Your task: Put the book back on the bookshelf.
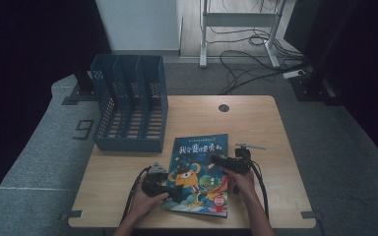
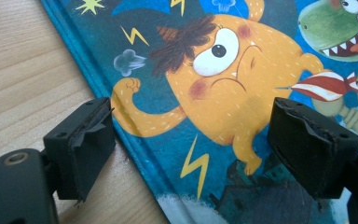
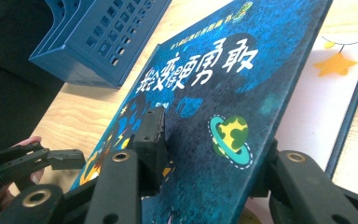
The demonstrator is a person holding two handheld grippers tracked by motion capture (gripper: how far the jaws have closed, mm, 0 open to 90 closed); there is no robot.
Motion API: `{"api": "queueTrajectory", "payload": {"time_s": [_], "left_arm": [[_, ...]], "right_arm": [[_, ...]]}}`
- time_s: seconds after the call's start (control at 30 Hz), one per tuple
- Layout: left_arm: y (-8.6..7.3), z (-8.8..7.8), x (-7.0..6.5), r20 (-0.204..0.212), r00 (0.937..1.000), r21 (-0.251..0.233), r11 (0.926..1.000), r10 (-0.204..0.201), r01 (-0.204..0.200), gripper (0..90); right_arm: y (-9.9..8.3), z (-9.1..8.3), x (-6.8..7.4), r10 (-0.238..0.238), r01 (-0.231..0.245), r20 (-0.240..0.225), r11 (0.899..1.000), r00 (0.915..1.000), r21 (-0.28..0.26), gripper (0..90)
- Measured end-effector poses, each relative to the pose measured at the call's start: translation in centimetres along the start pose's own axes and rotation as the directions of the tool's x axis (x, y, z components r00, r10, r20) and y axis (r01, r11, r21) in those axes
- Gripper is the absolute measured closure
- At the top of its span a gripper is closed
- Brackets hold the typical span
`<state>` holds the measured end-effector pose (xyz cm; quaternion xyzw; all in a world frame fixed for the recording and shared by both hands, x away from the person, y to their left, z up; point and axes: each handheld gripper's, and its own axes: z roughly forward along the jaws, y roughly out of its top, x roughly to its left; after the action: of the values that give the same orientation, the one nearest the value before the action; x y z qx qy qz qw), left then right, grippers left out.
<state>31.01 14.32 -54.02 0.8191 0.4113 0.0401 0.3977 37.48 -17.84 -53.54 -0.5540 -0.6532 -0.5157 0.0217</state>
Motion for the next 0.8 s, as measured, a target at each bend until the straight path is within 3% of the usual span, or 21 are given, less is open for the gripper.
{"api": "queueTrajectory", "payload": {"time_s": [0.1, 0.33, 0.43, 0.8], "left_arm": [[-0.1, -0.2, -0.3, -0.005, 0.9999, 0.0, 1.0, 0.009, -0.009, 14.7], [-0.4, -0.7, -1.3, -0.014, 0.9977, 0.012, 0.9977, 0.067, -0.067, 14.7], [-0.4, -0.6, -1.5, -0.022, 0.9972, 0.006, 0.9974, 0.071, -0.071, 14.5], [-0.4, -0.4, -2.4, 0.01, 0.9951, 0.02, 0.9949, 0.099, -0.099, 14.4]], "right_arm": [[0.1, -0.2, 0.0, 0.003, -0.003, -0.026, 1.0, 0.9997, -0.008, 61.5], [0.2, -0.3, 0.0, 0.021, -0.022, -0.04, 1.0, 0.999, -0.017, 64.7], [0.2, -0.5, -0.1, 0.035, -0.036, -0.048, 0.999, 0.9982, -0.023, 66.3], [0.7, -1.9, -0.5, 0.07, -0.073, -0.051, 0.995, 0.9963, -0.063, 70.6]]}}
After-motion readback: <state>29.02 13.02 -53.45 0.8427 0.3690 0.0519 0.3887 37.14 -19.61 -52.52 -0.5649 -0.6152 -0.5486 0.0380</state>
